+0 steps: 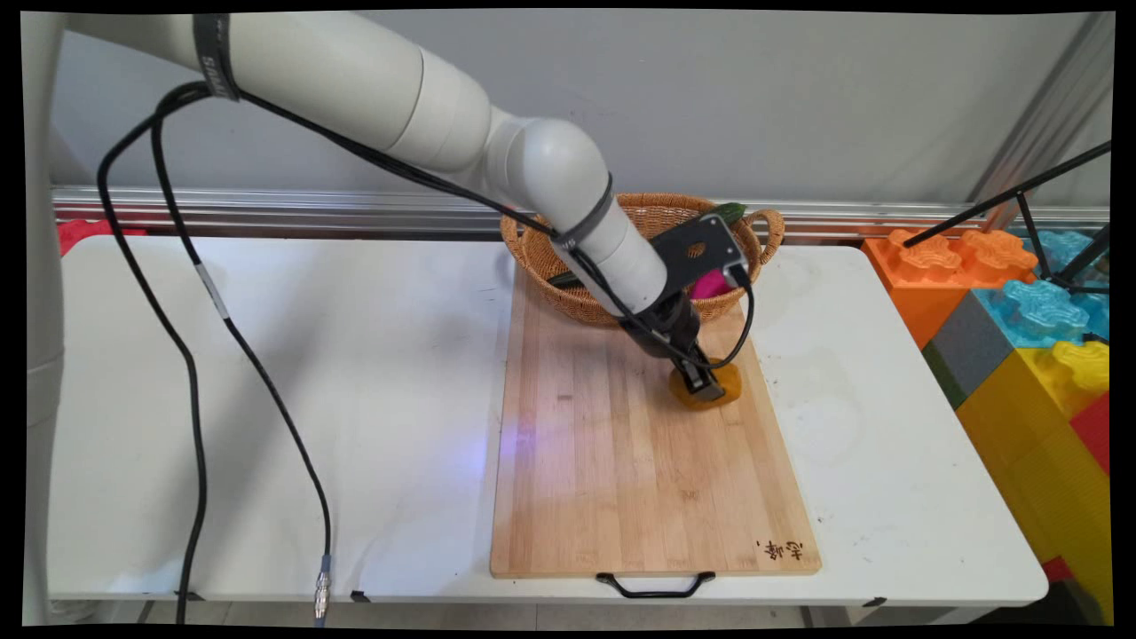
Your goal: Place the picked object on the cutting board
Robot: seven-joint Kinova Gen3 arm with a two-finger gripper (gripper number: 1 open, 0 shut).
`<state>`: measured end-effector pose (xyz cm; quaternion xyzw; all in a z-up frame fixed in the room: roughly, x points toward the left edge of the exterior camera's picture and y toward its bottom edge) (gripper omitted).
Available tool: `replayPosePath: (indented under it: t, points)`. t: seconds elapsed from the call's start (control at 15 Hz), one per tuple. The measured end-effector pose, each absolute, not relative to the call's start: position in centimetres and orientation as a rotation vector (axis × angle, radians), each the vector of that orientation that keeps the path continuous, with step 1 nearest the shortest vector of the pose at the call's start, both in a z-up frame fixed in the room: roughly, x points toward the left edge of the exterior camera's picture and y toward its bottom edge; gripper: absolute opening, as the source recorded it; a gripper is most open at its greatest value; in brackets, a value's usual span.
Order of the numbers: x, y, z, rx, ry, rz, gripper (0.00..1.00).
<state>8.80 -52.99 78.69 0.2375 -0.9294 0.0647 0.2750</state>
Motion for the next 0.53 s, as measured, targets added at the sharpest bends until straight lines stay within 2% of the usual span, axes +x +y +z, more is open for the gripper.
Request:
replayPosePath:
  t: [0.27,0.33,0.53]
  points:
    - [8.80,-52.98,77.58,0.620,-2.512,0.187,0.00]
    - [8.82,-53.00,77.43,0.616,-2.514,0.187,1.00]
    - [8.58,-53.23,77.51,0.608,-2.515,0.181,1.00]
